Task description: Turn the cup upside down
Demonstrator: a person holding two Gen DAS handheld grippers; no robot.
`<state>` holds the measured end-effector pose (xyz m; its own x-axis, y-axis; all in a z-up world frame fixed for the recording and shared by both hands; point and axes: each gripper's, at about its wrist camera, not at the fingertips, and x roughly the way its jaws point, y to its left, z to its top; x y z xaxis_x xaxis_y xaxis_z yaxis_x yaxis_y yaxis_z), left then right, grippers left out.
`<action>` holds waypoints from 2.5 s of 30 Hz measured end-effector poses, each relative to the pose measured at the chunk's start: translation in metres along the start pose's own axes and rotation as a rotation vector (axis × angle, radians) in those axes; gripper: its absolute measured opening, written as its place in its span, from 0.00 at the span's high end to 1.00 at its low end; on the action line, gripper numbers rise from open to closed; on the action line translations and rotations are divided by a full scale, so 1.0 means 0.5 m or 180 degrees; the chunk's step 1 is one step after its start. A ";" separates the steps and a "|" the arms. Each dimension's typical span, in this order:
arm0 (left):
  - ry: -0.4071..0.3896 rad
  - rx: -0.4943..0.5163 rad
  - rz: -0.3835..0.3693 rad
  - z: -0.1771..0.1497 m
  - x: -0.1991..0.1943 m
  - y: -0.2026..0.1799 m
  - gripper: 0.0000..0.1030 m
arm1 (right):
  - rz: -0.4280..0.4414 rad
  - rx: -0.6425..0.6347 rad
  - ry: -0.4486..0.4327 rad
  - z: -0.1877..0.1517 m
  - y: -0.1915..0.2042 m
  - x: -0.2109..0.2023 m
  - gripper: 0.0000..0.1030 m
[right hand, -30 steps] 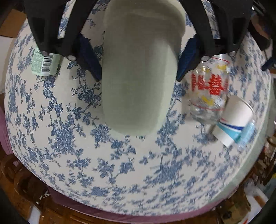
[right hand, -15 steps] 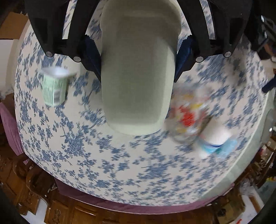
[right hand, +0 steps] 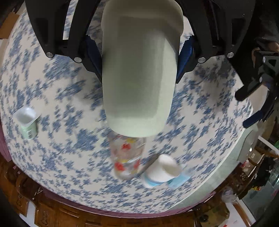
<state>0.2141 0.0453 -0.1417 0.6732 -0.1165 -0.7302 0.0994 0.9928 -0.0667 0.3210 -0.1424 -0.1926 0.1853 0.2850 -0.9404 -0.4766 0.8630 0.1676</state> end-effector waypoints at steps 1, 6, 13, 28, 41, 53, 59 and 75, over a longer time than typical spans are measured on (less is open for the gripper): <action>-0.0013 -0.0016 0.0021 -0.001 -0.003 0.006 0.08 | 0.0026 0.0005 0.0010 -0.004 0.009 0.006 0.24; -0.0013 -0.0106 0.0043 -0.002 -0.003 0.030 0.08 | 0.0066 -0.0038 0.0080 -0.020 0.059 0.039 0.24; 0.0000 -0.0124 0.0040 -0.004 0.001 0.035 0.08 | 0.0018 -0.0034 0.0136 -0.022 0.079 0.074 0.24; 0.0056 -0.0013 0.0047 -0.001 -0.018 -0.018 0.08 | -0.0217 0.0028 -0.1106 -0.128 0.057 -0.148 0.12; 0.0318 0.0202 -0.0059 0.019 -0.015 -0.148 0.08 | -0.0566 0.0213 -0.1723 -0.298 -0.007 -0.268 0.03; 0.0972 -0.0274 -0.0139 0.053 0.098 -0.168 0.14 | -0.0589 0.0296 -0.1768 -0.317 -0.056 -0.263 0.03; 0.1292 -0.0573 -0.0182 0.051 0.155 -0.166 0.14 | -0.0568 0.0350 -0.1707 -0.318 -0.072 -0.251 0.03; 0.1720 -0.0966 -0.0383 0.042 0.228 -0.160 0.14 | -0.0527 0.0299 -0.1609 -0.313 -0.070 -0.233 0.03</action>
<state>0.2982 -0.0482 -0.2054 0.1973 -0.2762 -0.9406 -0.1143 0.9465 -0.3019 0.1816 -0.2708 -0.1353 0.6530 0.2873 -0.7008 -0.3312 0.9404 0.0768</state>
